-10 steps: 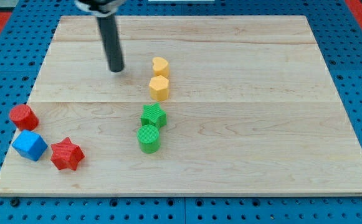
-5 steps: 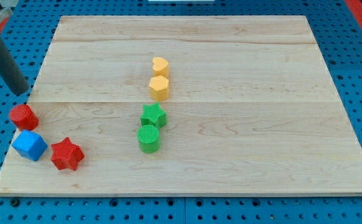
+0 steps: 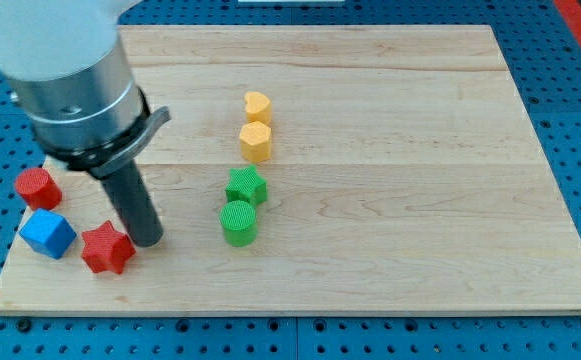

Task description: Move the red star to the bottom side of the blue cube

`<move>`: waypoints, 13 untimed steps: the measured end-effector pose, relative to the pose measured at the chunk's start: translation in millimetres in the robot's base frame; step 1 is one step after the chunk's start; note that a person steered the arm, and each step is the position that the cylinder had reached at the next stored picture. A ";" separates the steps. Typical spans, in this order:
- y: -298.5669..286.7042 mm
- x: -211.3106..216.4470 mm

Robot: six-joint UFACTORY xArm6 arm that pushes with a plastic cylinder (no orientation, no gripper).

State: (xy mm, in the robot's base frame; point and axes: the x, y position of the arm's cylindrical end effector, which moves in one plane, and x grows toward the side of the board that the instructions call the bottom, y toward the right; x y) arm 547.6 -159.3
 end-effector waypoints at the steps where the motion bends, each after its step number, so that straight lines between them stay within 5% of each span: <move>1: -9.7 6.2; 8: -94.9 52.0; 13: -119.3 22.2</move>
State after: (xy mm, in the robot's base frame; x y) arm 569.8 -278.6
